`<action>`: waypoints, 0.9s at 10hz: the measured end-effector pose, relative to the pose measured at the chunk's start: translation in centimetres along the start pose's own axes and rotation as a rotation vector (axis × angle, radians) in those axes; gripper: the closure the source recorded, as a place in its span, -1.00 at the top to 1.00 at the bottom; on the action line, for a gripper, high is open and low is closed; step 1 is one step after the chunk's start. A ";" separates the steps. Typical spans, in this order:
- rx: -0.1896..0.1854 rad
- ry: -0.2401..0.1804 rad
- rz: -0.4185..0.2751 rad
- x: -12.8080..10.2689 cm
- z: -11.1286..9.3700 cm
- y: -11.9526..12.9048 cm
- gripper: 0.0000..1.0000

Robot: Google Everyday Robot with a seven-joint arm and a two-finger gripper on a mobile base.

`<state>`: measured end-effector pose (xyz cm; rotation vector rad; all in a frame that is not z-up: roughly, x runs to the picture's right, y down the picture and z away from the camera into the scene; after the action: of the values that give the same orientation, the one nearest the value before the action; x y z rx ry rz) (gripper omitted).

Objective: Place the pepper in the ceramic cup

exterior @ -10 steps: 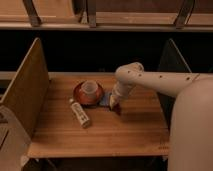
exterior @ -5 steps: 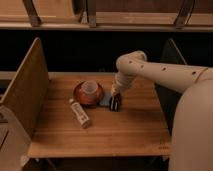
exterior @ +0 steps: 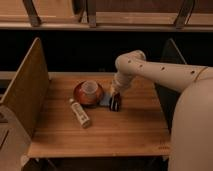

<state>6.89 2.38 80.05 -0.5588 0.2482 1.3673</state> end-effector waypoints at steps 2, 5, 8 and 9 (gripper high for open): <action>0.063 -0.057 -0.085 -3.0 -1.1 0.6 -1.00; 0.112 -0.128 -0.269 -7.0 -2.3 4.7 -1.00; 0.090 -0.185 -0.491 -9.1 -2.3 11.1 -1.00; 0.061 -0.212 -0.559 -9.5 -2.3 13.3 -1.00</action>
<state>-7.58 -5.63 79.57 -0.3879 -0.0414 0.8619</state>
